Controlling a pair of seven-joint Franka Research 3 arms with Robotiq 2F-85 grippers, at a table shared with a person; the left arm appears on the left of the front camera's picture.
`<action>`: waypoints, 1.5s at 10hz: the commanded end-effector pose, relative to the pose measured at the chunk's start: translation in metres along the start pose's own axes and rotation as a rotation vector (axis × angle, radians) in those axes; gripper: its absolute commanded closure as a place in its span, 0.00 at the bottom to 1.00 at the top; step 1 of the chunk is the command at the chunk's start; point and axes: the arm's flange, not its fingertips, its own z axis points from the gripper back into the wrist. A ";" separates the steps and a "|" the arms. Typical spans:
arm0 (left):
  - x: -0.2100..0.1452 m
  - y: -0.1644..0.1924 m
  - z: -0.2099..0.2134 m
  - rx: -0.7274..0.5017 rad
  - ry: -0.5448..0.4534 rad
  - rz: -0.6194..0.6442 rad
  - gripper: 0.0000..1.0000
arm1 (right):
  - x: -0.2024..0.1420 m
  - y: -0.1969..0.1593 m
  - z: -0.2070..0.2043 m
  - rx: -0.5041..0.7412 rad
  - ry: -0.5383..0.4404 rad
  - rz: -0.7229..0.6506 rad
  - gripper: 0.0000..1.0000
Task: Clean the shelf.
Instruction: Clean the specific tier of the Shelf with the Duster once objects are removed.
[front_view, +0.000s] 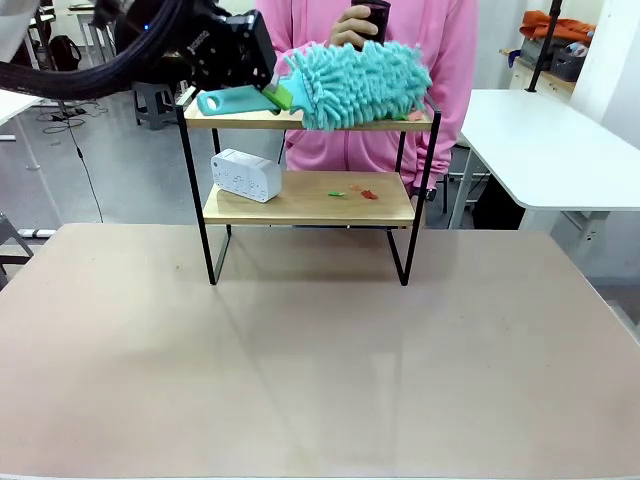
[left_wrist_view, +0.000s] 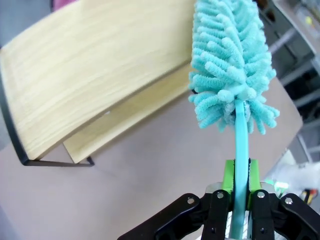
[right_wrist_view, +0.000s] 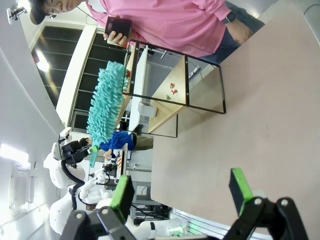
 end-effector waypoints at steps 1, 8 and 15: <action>-0.004 0.011 0.007 -0.014 0.059 -0.072 0.88 | 0.002 0.002 -0.002 0.020 -0.011 0.025 0.00; -0.004 0.032 0.033 -0.200 0.312 -0.105 0.88 | 0.002 0.002 -0.002 0.020 -0.011 0.025 0.00; -0.006 0.058 0.086 -0.307 0.319 -0.079 0.88 | 0.002 0.002 -0.002 0.020 -0.011 0.025 0.00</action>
